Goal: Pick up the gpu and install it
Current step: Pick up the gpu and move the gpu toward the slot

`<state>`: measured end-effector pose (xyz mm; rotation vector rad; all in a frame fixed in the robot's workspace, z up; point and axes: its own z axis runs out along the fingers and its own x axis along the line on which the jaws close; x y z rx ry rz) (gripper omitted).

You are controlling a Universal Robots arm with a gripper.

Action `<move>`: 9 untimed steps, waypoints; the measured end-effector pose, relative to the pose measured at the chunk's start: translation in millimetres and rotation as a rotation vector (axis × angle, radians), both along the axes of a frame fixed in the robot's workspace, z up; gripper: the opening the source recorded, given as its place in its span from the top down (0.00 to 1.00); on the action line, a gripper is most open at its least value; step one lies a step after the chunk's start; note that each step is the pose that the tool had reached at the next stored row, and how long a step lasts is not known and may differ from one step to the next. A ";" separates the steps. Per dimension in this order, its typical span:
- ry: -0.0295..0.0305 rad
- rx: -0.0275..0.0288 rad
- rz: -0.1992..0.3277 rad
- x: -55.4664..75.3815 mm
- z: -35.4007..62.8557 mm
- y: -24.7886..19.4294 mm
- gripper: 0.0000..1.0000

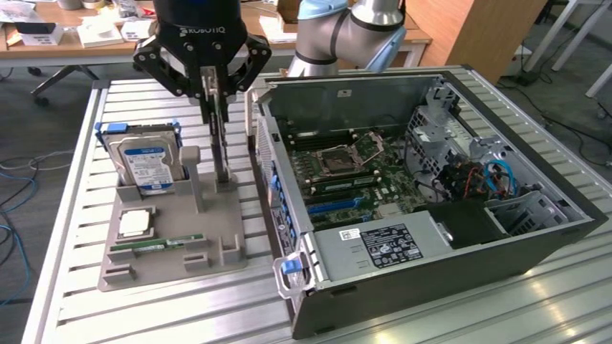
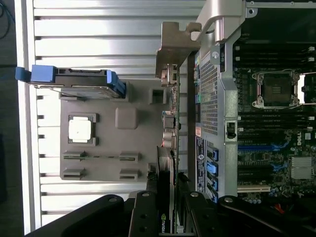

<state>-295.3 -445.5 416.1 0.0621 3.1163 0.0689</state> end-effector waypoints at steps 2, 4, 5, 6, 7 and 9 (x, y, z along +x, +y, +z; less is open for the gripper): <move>-0.0003 0.0002 0.000 3.0 -0.2 0.0 0.74; -0.0003 0.0002 0.000 7.0 -0.2 0.0 0.74; -0.0002 0.0002 0.000 9.4 -0.1 0.1 0.74; -0.0003 0.0002 0.000 11.8 -0.2 0.0 0.74; -0.0002 0.0002 0.000 14.3 -0.2 0.0 0.74; -0.0003 0.0003 0.000 19.8 -0.2 0.0 0.74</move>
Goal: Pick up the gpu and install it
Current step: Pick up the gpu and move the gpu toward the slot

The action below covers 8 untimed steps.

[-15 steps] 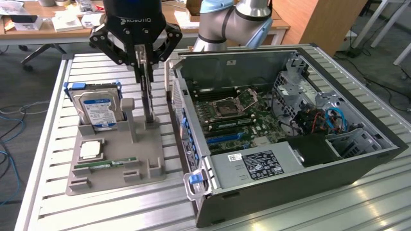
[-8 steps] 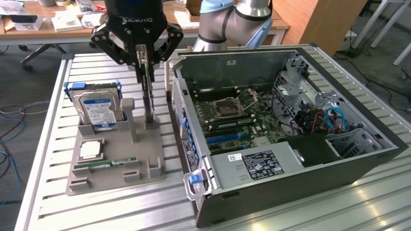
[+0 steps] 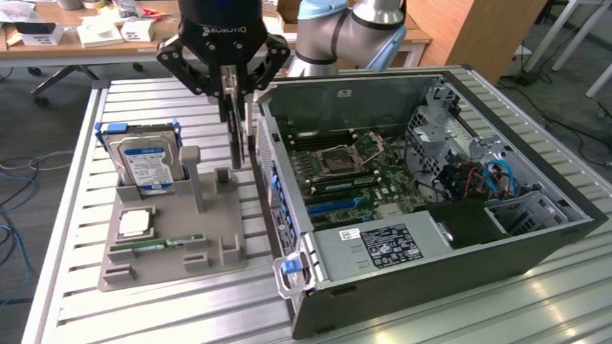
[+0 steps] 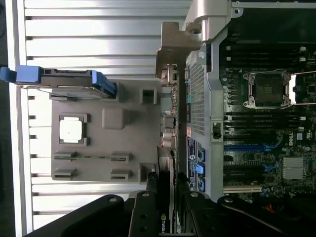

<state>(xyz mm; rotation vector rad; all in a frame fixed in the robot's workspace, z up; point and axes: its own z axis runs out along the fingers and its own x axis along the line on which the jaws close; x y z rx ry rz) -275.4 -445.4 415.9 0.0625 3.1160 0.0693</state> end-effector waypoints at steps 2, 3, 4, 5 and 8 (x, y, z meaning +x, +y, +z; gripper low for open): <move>0.0000 0.0000 0.000 5.7 0.0 0.0 0.74; 0.0000 0.0000 0.000 8.7 0.0 0.0 0.74; 0.0000 0.0000 0.000 11.8 0.0 0.0 0.74; 0.0001 -0.0001 0.000 14.9 0.1 0.0 0.74; 0.0000 0.0000 0.000 24.5 0.0 0.0 0.74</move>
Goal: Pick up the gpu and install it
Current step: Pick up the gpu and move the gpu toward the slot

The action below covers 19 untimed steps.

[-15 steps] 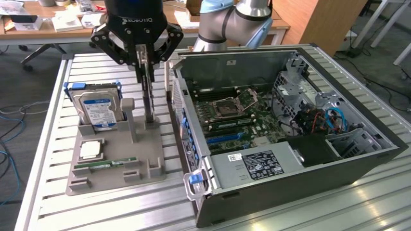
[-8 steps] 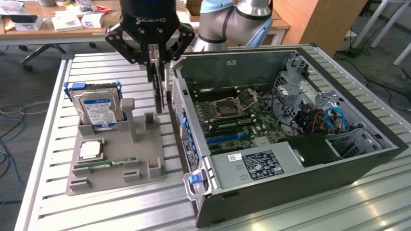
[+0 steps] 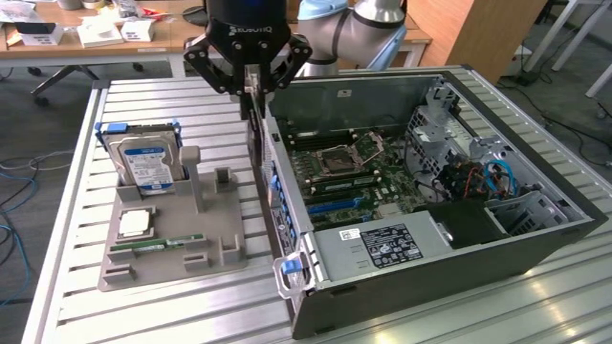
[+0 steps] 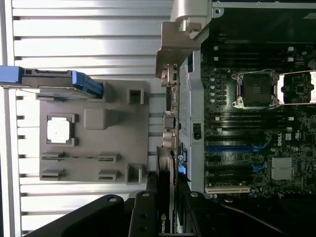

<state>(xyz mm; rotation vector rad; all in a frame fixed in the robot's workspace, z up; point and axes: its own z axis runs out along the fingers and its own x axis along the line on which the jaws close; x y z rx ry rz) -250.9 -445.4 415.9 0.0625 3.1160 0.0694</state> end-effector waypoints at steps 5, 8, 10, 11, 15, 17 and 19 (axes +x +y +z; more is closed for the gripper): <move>0.0001 -0.0002 0.000 18.2 0.1 0.0 0.74; 0.0000 -0.0001 0.000 30.4 0.0 0.0 0.74; 0.0000 -0.0001 0.000 39.2 0.0 0.0 0.74; 0.0000 -0.0002 0.000 43.7 0.1 0.0 0.74; 0.0000 0.0000 0.000 61.9 0.0 0.0 0.74; 0.0001 -0.0001 0.000 70.9 0.0 0.0 0.74; 0.0001 -0.0001 0.000 79.8 0.1 0.0 0.74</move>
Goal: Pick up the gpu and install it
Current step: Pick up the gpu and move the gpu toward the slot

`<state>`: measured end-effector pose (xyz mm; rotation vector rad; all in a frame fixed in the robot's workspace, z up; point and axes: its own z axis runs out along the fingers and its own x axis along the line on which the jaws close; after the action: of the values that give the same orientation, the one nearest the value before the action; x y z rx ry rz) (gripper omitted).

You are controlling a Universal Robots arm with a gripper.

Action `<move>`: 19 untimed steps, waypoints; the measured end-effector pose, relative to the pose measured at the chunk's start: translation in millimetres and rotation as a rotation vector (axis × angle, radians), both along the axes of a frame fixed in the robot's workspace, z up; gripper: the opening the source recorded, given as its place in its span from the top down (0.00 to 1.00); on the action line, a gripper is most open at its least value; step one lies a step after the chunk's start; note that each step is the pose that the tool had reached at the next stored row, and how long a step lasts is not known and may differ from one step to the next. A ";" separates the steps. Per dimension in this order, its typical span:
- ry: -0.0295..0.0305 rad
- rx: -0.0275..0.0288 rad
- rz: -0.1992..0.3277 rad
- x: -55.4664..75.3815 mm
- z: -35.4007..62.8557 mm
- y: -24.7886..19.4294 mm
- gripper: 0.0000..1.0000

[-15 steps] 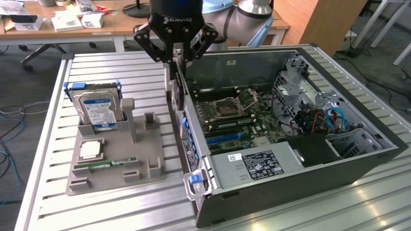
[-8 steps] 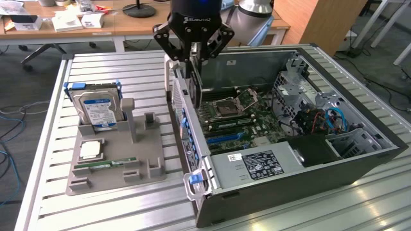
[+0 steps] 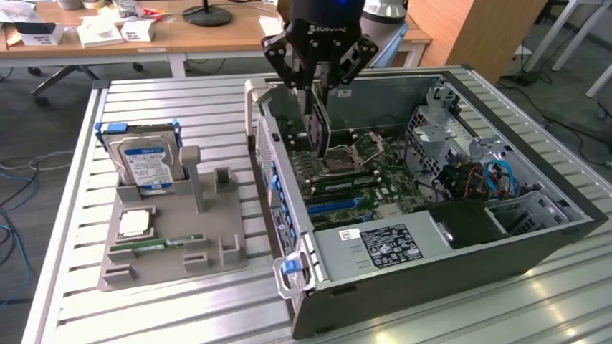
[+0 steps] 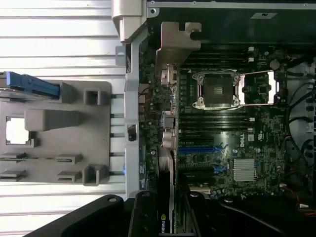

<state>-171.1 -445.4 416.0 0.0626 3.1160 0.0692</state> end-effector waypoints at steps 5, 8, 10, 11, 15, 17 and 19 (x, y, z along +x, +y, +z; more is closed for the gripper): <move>-0.0001 0.0000 0.000 23.0 0.0 0.0 0.74; 0.0000 -0.0001 0.000 36.7 0.0 0.0 0.74; 0.0000 0.0000 0.000 45.7 0.0 0.0 0.74; 0.0000 -0.0001 0.000 50.1 0.0 0.0 0.74; -0.0001 0.0000 0.000 68.5 0.0 0.0 0.74; -0.0001 0.0001 0.000 77.6 -0.1 0.0 0.74; 0.0000 0.0000 0.000 86.6 0.0 0.0 0.74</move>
<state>-84.5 -445.4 415.9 0.0624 3.1160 0.0692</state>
